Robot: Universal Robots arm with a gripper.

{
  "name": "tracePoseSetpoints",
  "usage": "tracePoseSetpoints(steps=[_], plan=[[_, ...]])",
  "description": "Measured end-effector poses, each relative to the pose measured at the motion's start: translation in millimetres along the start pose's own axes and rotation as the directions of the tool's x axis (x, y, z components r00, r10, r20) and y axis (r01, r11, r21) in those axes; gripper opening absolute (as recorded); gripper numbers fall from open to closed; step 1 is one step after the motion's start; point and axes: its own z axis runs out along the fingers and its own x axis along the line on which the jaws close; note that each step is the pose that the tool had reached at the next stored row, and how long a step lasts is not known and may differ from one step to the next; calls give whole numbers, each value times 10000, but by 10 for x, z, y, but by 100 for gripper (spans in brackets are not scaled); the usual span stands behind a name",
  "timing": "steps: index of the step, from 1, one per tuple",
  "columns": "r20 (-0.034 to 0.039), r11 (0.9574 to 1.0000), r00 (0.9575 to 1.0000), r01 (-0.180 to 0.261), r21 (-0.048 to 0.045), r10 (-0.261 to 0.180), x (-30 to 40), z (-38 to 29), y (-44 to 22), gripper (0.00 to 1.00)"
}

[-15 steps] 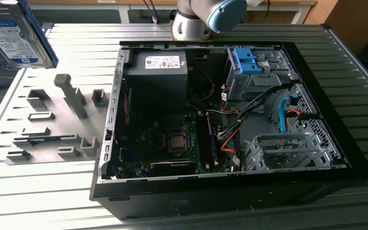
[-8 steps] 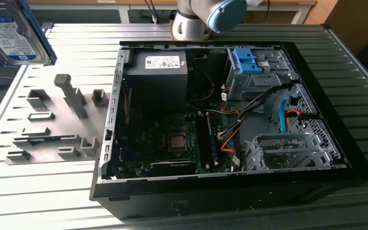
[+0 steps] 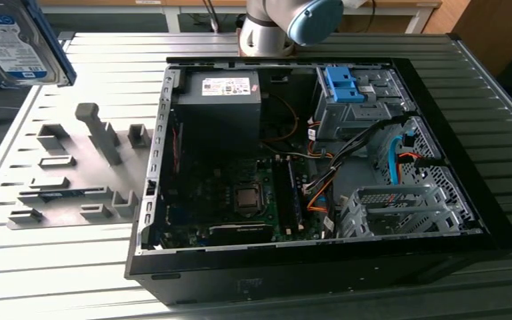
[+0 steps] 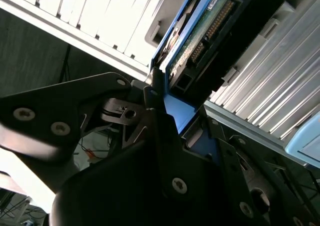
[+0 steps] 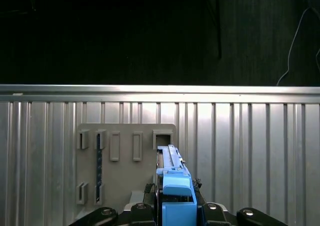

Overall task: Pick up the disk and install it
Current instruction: 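Pick up the disk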

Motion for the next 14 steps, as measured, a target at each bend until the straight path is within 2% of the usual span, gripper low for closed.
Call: tracePoseSetpoints(steps=[5,14], plan=[[-1,10000,10000,-1,-2,1,-2,-75,1,37],[0,10000,10000,-1,0,1,-5,-249,4,37]])
